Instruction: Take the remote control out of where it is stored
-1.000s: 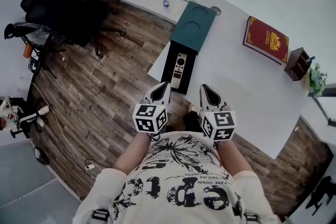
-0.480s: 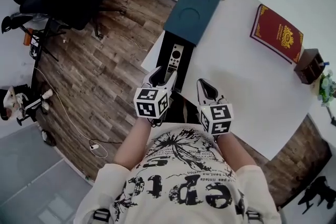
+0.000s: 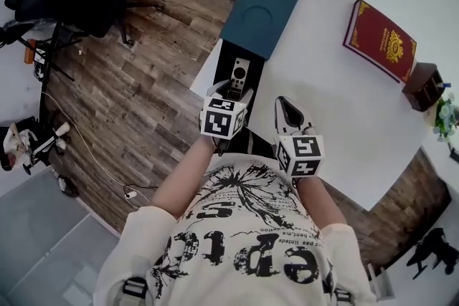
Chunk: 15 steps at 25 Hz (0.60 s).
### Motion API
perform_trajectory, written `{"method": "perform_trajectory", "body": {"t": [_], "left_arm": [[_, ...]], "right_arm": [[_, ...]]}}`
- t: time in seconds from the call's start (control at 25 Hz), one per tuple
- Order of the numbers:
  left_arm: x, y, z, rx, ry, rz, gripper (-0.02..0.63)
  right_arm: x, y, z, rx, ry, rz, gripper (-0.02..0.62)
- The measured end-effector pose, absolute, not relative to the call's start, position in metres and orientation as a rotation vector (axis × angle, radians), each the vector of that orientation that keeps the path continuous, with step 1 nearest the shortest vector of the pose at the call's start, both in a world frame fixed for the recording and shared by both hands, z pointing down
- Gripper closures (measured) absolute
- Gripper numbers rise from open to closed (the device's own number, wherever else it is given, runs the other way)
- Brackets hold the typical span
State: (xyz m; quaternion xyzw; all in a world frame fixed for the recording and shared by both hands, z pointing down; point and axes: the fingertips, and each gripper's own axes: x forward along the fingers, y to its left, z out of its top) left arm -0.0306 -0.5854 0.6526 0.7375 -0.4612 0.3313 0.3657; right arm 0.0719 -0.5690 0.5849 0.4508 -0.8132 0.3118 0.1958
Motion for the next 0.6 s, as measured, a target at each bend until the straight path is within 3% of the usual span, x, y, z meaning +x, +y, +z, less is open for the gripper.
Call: {"method": "perform_trajectory", "body": {"t": [0.6], "left_arm": [[-0.038,-0.596,0.683,1.842,-1.171,1.1,0.376]], "right_arm": [[0.077,-0.593,0.577,1.333,-2.272,0.982,0.592]]}}
